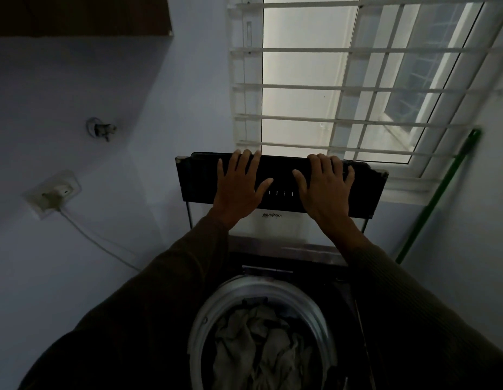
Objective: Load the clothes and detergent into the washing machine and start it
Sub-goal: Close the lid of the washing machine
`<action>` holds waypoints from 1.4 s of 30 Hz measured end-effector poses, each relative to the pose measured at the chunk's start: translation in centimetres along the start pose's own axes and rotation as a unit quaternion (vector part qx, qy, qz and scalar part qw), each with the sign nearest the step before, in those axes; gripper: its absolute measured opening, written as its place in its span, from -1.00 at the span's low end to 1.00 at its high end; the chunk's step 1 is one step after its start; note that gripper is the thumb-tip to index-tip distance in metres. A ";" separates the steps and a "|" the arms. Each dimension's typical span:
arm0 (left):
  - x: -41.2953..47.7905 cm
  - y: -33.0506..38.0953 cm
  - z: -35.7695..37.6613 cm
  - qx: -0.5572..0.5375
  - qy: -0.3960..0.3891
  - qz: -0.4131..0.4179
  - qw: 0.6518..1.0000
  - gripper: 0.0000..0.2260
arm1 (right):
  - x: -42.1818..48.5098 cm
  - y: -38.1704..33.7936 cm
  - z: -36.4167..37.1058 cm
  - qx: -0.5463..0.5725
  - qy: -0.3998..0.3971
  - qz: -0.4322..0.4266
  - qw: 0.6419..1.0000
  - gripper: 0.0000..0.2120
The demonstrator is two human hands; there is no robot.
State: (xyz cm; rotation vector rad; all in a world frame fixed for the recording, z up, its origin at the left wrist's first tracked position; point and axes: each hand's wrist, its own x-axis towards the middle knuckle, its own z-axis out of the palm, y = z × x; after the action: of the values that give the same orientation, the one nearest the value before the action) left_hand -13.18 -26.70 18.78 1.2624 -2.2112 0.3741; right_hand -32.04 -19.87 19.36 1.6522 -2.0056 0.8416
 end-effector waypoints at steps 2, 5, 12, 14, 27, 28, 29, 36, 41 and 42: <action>-1.5 0.2 -1.0 0.002 0.016 0.004 1.000 -0.37 | -1.0 -0.5 -1.0 -0.003 0.014 0.013 1.000 -0.58; -3.8 0.3 -2.7 0.010 0.042 0.015 0.999 -0.43 | -2.5 -1.4 -2.6 -0.018 0.036 0.030 0.999 -0.61; -11.6 -0.4 -6.3 -0.005 0.110 0.062 0.992 -0.62 | -7.9 -2.1 -6.4 0.053 0.052 -0.083 0.994 -0.68; -14.5 -0.7 -7.0 -0.008 0.129 0.081 0.988 -0.66 | -10.2 -2.1 -7.5 0.067 0.028 -0.141 0.987 -0.67; -26.7 -1.9 -6.6 -0.078 -0.121 0.078 0.987 -0.57 | -22.6 -2.8 -10.0 -0.032 -0.164 -0.361 0.917 -0.58; -27.0 -1.9 -6.6 -0.086 -0.141 0.080 0.983 -0.55 | -23.0 -2.8 -10.2 -0.029 -0.188 -0.366 0.911 -0.56; -27.3 -2.0 -6.6 -0.092 -0.164 0.083 0.979 -0.50 | -23.3 -2.9 -10.4 -0.026 -0.204 -0.376 0.903 -0.52; -28.7 -2.6 -5.1 -0.068 -0.318 0.080 0.942 -0.18 | -24.2 -2.6 -8.9 -0.020 -0.422 -0.285 0.860 -0.32; -30.2 -2.2 -4.2 -0.049 -0.338 0.090 0.936 -0.15 | -25.2 -2.3 -6.9 0.040 -0.478 -0.183 0.858 -0.15; -30.6 -2.1 -4.0 -0.043 -0.348 0.090 0.932 -0.15 | -25.7 -2.2 -6.4 0.044 -0.486 -0.170 0.856 -0.13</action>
State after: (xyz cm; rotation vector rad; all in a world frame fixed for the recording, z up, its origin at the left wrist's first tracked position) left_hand 2.19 -4.48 3.75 1.2769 -2.9073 -0.1407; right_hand -24.73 2.93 7.83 2.7315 -2.0910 -0.1123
